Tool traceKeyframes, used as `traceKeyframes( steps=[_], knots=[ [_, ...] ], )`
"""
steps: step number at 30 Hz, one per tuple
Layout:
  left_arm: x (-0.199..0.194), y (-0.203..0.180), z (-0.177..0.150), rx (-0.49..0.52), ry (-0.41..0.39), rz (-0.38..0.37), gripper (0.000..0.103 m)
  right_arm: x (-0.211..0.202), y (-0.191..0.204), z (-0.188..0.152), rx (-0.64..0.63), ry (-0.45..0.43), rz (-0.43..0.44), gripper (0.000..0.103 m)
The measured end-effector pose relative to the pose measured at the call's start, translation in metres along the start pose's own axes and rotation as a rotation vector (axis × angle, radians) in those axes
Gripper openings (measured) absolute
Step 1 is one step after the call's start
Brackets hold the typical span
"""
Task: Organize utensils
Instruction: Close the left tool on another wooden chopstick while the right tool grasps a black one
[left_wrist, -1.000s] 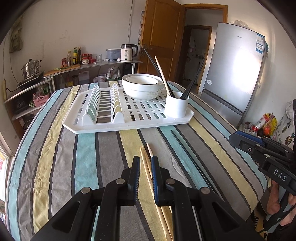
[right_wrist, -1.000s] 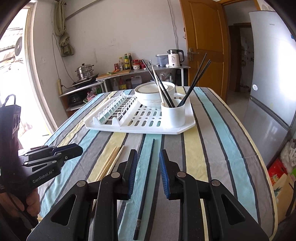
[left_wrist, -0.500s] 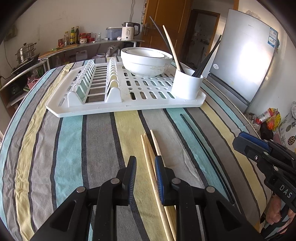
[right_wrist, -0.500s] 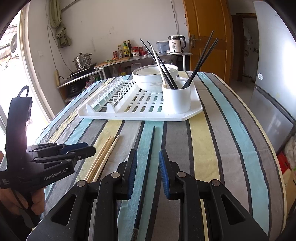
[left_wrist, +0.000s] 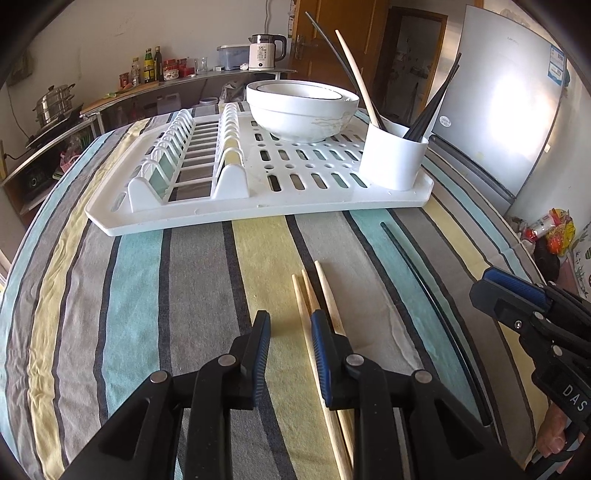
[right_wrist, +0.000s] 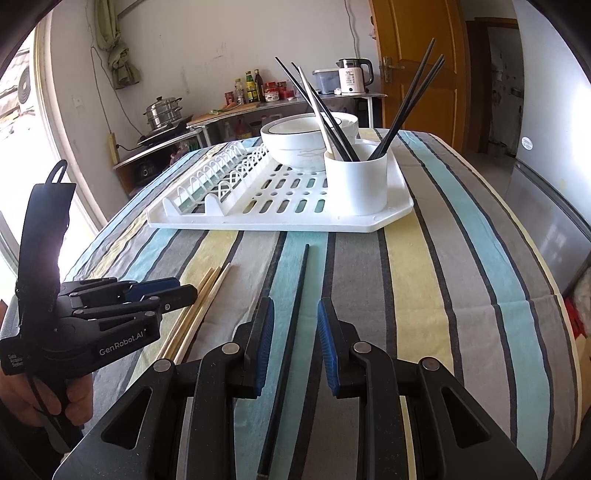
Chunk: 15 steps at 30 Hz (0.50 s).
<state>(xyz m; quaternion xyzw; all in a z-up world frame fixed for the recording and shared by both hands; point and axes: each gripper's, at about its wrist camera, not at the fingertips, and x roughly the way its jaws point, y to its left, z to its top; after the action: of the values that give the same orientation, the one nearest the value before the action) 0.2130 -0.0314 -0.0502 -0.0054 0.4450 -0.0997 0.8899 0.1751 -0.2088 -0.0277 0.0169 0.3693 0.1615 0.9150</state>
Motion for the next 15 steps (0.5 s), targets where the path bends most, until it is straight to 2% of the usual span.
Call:
traceKeyframes(
  steps=[5, 8, 15],
  knots=[
    [0.002, -0.007, 0.004, 0.024, 0.002, 0.022, 0.024, 0.005, 0.001, 0.000, 0.004, 0.012, 0.004, 0.025],
    [0.001, -0.002, 0.002, 0.012, 0.001, 0.014, 0.024, 0.005, 0.002, 0.001, -0.005, 0.014, 0.006, 0.025],
    [-0.004, 0.008, -0.005, 0.010, -0.001, 0.048, 0.024, 0.013, 0.001, 0.002, -0.009, 0.039, -0.002, 0.025]
  ],
)
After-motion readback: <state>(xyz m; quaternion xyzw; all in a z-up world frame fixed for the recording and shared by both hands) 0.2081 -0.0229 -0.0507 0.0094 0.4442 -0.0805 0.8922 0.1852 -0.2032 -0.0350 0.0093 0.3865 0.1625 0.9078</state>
